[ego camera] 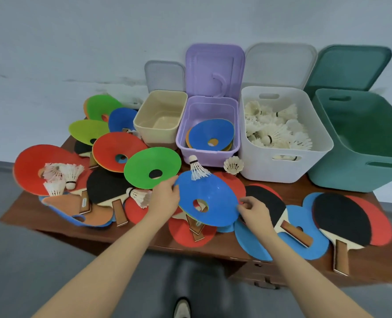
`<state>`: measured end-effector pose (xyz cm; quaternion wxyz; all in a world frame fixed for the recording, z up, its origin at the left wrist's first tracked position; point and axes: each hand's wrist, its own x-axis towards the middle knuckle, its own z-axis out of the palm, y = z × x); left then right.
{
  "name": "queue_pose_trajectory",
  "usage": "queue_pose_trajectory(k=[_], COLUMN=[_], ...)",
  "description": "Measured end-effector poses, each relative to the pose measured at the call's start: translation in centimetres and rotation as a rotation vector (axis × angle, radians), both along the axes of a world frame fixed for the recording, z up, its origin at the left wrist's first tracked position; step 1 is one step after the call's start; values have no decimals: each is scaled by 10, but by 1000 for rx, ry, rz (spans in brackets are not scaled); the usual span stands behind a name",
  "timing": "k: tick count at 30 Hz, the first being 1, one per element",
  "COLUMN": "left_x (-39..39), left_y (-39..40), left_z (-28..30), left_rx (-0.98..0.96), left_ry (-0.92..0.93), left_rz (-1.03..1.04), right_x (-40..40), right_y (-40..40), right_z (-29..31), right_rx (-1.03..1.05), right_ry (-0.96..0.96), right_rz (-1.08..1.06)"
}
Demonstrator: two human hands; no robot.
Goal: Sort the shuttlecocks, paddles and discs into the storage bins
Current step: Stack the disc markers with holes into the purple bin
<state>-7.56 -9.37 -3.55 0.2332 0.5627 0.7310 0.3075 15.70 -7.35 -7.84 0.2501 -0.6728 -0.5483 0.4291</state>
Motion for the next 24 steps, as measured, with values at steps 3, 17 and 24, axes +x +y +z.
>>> queue_pose_trajectory(k=[3,17,24], left_x=[-2,-25,-58], left_y=[-4,24,45], left_z=[1,23,24], left_rx=[10,158,159], left_ry=[22,-80,-192], left_rz=[53,15,-66], right_x=[-1,-55,-97], right_y=[0,62,88], right_z=[-1,38,44], right_rx=[46,357,435], right_ry=[8,156,254], right_rz=[110,180,142])
